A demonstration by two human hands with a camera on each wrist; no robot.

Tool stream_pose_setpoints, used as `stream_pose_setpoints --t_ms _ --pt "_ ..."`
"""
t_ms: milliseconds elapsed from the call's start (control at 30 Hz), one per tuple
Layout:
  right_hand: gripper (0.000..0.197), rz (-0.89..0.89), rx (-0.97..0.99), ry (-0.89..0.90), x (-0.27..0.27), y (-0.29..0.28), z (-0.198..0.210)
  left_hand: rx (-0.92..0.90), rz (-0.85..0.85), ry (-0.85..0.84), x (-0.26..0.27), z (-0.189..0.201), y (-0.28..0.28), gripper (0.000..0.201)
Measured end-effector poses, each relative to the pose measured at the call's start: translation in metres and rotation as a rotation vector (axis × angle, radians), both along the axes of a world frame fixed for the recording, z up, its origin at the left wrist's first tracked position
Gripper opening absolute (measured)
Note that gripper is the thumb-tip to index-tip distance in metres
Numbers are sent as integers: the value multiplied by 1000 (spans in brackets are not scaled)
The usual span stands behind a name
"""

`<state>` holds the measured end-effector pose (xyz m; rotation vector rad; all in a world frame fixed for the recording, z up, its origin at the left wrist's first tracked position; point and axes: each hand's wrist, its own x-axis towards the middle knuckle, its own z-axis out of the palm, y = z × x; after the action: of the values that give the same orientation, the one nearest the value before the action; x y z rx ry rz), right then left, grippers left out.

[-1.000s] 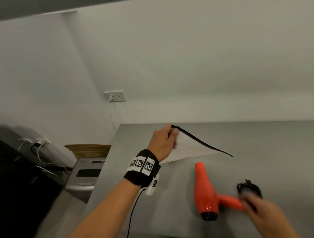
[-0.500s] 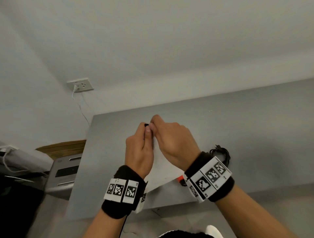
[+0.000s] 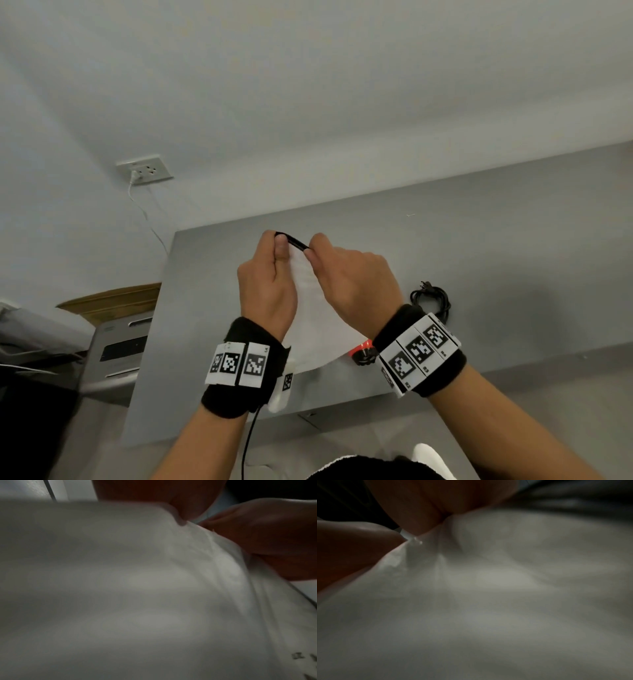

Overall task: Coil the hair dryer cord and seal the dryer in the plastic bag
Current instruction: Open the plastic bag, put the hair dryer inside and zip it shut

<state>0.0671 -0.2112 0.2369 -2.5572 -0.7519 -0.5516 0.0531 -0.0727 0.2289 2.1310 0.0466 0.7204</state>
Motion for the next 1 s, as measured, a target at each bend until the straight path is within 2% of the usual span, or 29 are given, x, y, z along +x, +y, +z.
stream_pose_setpoints --t_ms 267,567,700,767,867,1000 --pt "32 -106 -68 0 -12 -28 -21 82 109 -32 17 8 32 32" --pt "27 -92 -48 63 -20 -70 -37 31 193 -48 25 12 61 35" --pt "34 -199 -60 133 -12 -82 -47 3 212 -55 26 14 65 35" --pt "36 -282 -33 250 -4 -84 -49 -32 217 -84 23 16 60 34" --pt "45 -319 151 402 2 -77 -41 -120 222 -165 14 24 52 33" --pt "54 -24 864 836 1 -43 -17 -156 -7 -282 -13 26 24 29"
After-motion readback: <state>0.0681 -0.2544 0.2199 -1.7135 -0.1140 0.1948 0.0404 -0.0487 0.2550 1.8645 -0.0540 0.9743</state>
